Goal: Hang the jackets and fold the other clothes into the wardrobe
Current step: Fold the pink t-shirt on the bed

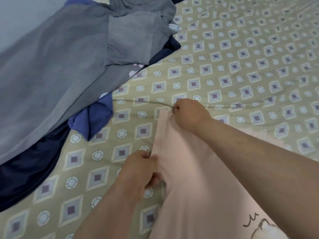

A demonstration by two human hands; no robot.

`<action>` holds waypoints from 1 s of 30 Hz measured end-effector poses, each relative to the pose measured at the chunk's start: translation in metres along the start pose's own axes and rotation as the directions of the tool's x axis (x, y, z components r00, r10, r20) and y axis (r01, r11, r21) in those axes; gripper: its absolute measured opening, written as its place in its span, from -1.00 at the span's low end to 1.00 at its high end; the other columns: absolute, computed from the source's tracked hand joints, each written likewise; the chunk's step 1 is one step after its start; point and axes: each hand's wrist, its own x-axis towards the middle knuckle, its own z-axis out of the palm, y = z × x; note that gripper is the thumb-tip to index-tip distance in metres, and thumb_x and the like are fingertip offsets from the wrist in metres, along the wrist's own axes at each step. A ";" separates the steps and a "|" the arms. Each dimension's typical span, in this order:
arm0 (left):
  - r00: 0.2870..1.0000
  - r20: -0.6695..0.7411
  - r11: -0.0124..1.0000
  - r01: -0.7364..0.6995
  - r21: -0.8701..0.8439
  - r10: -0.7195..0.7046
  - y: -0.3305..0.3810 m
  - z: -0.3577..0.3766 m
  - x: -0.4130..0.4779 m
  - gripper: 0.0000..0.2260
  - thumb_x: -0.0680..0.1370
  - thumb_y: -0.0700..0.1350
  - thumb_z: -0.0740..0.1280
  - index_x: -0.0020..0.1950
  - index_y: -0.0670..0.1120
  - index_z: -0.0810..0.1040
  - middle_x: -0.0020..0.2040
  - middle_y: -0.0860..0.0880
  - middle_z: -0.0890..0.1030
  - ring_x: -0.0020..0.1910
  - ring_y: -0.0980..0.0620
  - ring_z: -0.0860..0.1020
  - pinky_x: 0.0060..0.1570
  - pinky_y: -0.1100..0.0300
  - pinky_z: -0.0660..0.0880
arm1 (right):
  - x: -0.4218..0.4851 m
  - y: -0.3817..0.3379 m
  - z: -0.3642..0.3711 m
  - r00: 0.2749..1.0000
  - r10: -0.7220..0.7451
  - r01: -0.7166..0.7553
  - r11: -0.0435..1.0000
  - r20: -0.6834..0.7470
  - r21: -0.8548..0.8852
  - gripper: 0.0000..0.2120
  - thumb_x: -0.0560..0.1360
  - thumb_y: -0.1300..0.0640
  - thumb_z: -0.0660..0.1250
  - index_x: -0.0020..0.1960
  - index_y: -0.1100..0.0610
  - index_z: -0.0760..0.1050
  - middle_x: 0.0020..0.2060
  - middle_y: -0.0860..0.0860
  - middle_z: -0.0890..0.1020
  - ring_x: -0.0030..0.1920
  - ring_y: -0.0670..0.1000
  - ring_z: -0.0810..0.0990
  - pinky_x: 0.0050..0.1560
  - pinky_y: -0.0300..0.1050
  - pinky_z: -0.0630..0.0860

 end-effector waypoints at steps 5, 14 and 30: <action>0.974 0.197 0.836 0.198 -0.511 -0.111 -0.004 0.014 -0.020 -0.84 0.64 -0.25 0.24 -0.14 -0.18 0.42 -0.45 -0.09 0.50 -0.45 -0.01 0.63 -0.61 0.29 0.45 | -0.014 -0.004 -0.017 0.970 0.095 -0.191 0.869 0.225 0.456 -0.89 0.57 0.27 0.18 0.04 0.16 0.46 -0.14 0.20 0.64 -0.27 0.09 0.55 -0.37 -0.14 0.48; 0.987 0.144 0.688 0.158 -0.709 -0.077 -0.028 0.025 -0.025 -0.91 0.56 -0.41 0.26 0.01 -0.30 0.52 -0.24 -0.21 0.66 -0.30 -0.07 0.66 -0.40 0.17 0.61 | -0.024 -0.012 -0.016 0.827 0.049 -0.444 0.666 0.559 0.600 -0.94 0.60 0.22 0.27 -0.04 0.11 0.43 -0.46 0.03 0.65 -0.62 -0.14 0.40 -0.55 -0.30 0.43; 0.640 0.271 0.436 -0.719 0.541 0.719 -0.111 0.072 -0.103 -0.64 0.52 -0.02 0.41 0.14 0.41 0.43 0.40 0.31 0.30 0.41 0.16 0.36 0.30 0.43 0.19 | -0.202 0.138 -0.020 0.874 0.048 -0.486 0.118 0.484 0.866 -0.69 0.48 0.19 0.29 -0.44 0.10 0.49 -0.29 0.12 0.56 -0.16 0.17 0.61 0.29 0.22 0.49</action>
